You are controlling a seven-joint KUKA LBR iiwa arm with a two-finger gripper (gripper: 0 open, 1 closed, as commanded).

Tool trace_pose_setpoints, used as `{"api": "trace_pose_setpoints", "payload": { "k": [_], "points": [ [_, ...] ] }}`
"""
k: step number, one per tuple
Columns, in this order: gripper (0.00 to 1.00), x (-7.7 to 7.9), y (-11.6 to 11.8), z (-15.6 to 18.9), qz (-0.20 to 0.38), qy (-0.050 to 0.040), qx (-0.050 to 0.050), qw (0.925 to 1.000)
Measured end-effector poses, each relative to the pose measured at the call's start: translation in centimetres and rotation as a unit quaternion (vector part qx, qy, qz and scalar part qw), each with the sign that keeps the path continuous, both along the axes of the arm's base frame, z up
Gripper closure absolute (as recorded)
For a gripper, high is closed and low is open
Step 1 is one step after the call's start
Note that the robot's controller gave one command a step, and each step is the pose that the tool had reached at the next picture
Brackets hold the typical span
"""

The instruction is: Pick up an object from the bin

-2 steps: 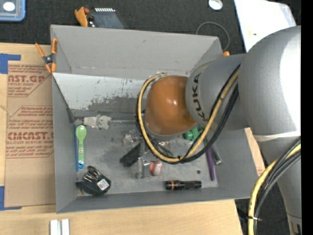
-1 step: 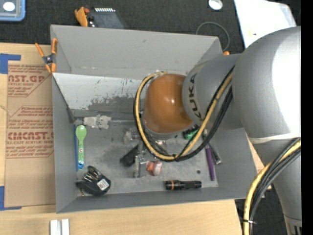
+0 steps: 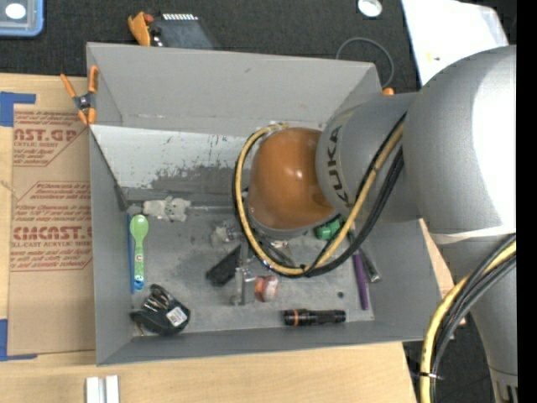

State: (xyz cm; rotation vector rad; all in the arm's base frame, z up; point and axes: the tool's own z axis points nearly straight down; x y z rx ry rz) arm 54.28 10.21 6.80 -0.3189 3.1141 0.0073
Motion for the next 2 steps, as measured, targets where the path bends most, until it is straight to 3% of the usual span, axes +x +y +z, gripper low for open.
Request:
{"api": "trace_pose_setpoints", "payload": {
  "k": [1,2],
  "points": [
    [1.00,0.10,0.75,0.15,-0.040,0.0005,0.002,0.9992],
    [1.00,0.10,0.75,0.15,-0.040,0.0005,0.002,0.9992]
  ]
}}
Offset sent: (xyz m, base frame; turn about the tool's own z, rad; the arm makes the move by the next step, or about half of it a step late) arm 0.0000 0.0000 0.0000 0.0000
